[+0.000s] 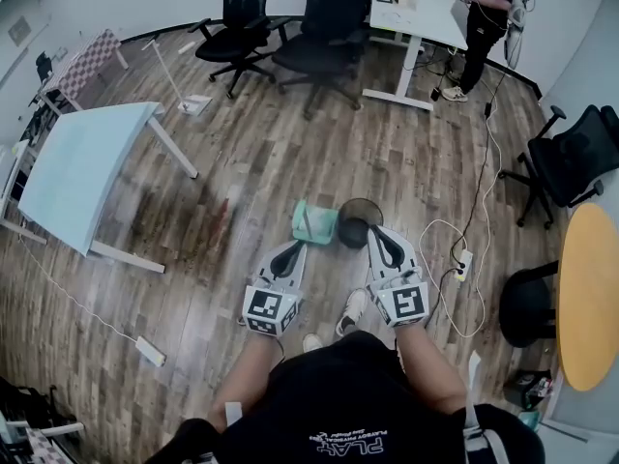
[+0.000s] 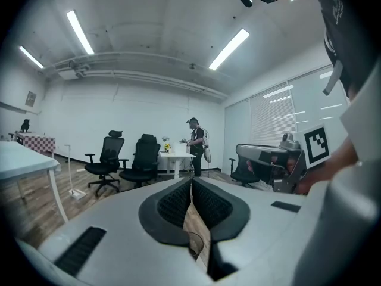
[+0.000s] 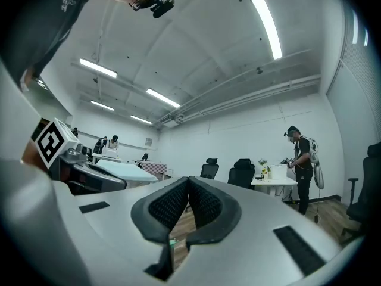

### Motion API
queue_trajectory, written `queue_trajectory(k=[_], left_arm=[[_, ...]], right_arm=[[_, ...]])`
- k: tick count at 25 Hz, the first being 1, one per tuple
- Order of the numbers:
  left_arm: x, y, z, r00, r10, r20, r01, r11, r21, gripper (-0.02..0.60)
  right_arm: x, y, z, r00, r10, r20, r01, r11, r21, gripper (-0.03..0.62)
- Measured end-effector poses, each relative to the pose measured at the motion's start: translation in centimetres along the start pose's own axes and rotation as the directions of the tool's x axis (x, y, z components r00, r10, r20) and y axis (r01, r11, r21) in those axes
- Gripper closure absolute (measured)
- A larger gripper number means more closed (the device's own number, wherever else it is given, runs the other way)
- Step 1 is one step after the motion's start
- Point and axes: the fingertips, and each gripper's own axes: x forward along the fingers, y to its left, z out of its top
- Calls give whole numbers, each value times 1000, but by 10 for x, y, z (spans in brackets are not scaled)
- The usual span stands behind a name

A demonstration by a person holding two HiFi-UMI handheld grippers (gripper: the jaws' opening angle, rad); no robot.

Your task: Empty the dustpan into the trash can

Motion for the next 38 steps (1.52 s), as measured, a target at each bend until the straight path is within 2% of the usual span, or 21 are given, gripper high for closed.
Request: queue_trajectory(k=[7, 11, 20, 30, 38], left_arm=[[64, 19, 18, 1000, 21, 2, -21, 1000, 10, 555], [92, 25, 23, 999, 41, 0, -41, 999, 4, 555], [148, 25, 17, 996, 68, -60, -67, 998, 20, 555], [166, 41, 3, 983, 134, -129, -131, 991, 27, 555], [176, 68, -10, 977, 141, -159, -142, 990, 5, 555]], right_arm=[[43, -46, -12, 999, 46, 2, -46, 999, -9, 571], [58, -78, -17, 999, 32, 5, -32, 999, 7, 571], [82, -126, -34, 998, 59, 4, -60, 996, 62, 571], [108, -116, -50, 986, 165, 25, -167, 980, 108, 571], [132, -96, -59, 979, 201, 14, -202, 971, 125, 571]])
